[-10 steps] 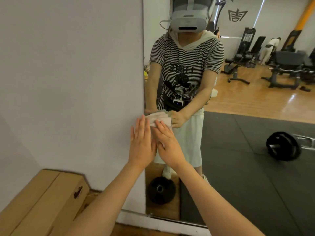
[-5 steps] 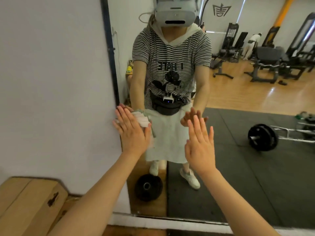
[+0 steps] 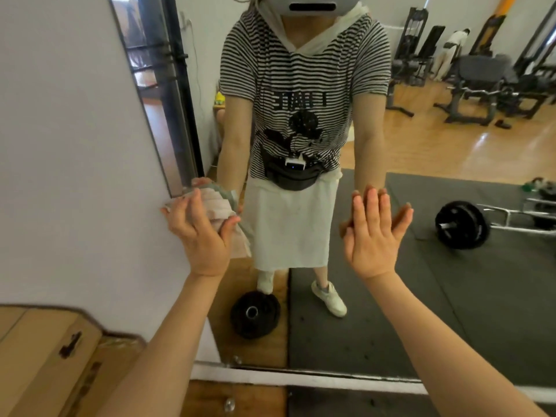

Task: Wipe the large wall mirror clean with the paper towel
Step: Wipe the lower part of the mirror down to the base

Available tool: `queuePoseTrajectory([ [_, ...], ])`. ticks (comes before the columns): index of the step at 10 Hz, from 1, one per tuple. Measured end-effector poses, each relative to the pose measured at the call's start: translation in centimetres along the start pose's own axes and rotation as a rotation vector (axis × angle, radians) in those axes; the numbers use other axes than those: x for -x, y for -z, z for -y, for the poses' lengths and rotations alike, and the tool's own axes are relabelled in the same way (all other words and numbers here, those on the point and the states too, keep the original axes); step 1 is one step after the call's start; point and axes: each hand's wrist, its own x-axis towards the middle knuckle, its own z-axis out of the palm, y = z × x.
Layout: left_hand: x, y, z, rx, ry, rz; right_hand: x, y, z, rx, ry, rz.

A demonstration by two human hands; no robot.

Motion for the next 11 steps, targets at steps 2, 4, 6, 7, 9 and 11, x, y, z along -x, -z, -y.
queuePoseTrajectory([
  [2, 0.7, 0.5, -0.1, 0.039, 0.078, -0.002, 0.5, -1.0, -0.2, 0.010, 0.018, -0.060],
  [4, 2.0, -0.1, 1.1, -0.101, -0.025, 0.137, 0.5, -1.0, -0.2, 0.007, 0.018, -0.064],
  [6, 1.8, -1.9, -3.1, -0.185, -0.083, 0.132, 0.6, -1.2, 0.0, 0.015, 0.019, -0.081],
  [7, 2.4, -2.6, -4.2, -0.250, -0.470, 0.229, 0.6, -1.2, 0.0, 0.010, 0.012, -0.082],
  [9, 0.9, -0.3, 1.3, -0.221, -0.284, 0.197, 0.6, -1.1, -0.1, 0.034, 0.019, -0.091],
  [11, 1.5, -2.0, -1.0, -0.197, -0.145, 0.047, 0.8, -1.4, -0.1, 0.040, 0.011, -0.068],
])
